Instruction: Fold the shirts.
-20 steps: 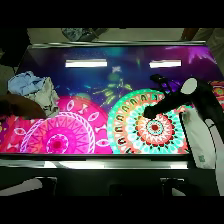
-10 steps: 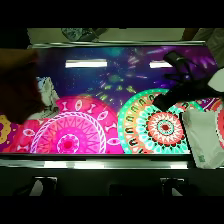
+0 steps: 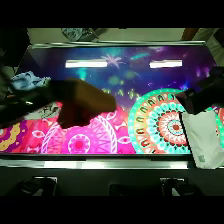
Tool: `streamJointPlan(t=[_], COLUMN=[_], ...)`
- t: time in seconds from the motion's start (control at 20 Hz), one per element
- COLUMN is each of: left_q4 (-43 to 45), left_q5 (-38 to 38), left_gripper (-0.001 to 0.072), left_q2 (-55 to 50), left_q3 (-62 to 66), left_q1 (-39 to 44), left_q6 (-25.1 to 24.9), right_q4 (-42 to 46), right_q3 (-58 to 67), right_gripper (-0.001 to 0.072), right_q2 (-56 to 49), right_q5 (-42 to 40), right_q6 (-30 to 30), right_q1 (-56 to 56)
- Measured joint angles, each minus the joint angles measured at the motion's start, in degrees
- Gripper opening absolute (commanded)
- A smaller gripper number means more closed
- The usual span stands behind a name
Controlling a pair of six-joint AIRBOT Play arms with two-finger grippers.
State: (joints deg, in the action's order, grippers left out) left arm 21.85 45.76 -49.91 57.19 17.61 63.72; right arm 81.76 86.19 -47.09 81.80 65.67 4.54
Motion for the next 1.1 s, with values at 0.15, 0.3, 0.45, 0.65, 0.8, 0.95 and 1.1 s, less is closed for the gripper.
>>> streamJointPlan(t=[0.15, 0.3, 0.45, 0.65, 0.8, 0.95, 1.1], left_q4=[1.81, 2.49, 3.37, 7.37, 10.67, 12.79, 12.94], left_q5=[2.21, 7.26, 14.32, 18.91, 18.45, 16.52, 15.72], left_gripper=[0.0222, 0.0662, 0.0659, 0.066, 0.066, 0.066, 0.066], left_q2=[-10.69, -21.27, -26.27, -25.97, -26.99, -31.23, -36.83], left_q3=[-2.19, -1.92, 0.61, 4.48, 5.66, 6.12, 6.29], left_q1=[9.6, 14.36, 11.63, 0.04, -6.6, -8.72, -8.2], left_q6=[0.87, 2.82, 4.24, 5.03, 6.95, 8.15, 8.52], right_q4=[1.79, 2.34, 2.69, 0.92, -4.39, -11.63, -17.79], right_q3=[0.11, 0.15, 0.07, -2.03, -4.74, -6.29, -6.88], right_gripper=[0.067, 0.0671, 0.0671, 0.0674, 0.0693, 0.0693, 0.0693], right_q2=[0.68, -1.01, -5.4, -14.23, -22.03, -29.7, -35.74], right_q5=[2.47, 3.45, 4.2, 4.63, 3.41, 1.09, -0.28], right_q6=[0.76, 1.01, 1.09, 0.44, -1.81, -3.89, -5.57], right_q1=[0.0, 0.0, 0.0, 0.0, 0.0, 0.0, 0.02])
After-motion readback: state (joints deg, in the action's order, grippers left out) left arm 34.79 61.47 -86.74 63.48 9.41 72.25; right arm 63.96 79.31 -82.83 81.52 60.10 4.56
